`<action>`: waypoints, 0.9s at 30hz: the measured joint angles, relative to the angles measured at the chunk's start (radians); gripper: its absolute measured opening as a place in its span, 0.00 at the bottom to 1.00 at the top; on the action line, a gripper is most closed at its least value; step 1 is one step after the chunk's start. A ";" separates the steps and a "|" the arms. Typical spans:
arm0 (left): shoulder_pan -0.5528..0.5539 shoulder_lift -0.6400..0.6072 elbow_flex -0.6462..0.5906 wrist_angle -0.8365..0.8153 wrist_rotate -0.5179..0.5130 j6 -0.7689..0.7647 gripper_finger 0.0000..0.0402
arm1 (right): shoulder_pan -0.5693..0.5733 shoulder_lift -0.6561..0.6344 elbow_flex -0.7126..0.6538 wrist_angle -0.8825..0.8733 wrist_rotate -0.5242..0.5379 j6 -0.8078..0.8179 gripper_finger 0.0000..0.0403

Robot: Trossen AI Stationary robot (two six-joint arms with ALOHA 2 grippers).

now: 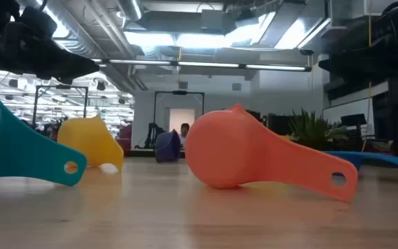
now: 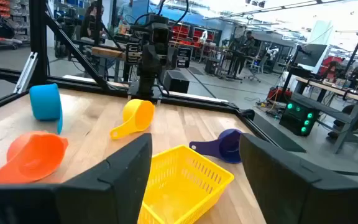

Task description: Nest measuring cups in basket

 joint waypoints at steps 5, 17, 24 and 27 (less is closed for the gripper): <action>0.000 0.000 0.000 0.000 0.000 0.000 0.29 | 0.000 0.000 0.000 0.000 0.000 0.000 0.62; 0.000 0.000 0.000 0.000 0.000 0.000 0.29 | 0.000 0.000 0.000 0.000 0.000 0.000 0.62; 0.000 0.000 0.000 0.000 0.000 0.000 0.29 | 0.000 0.000 0.000 0.000 0.000 0.000 0.62; 0.000 0.000 0.000 0.000 0.000 0.000 0.29 | 0.000 0.000 0.000 0.000 0.000 0.000 0.62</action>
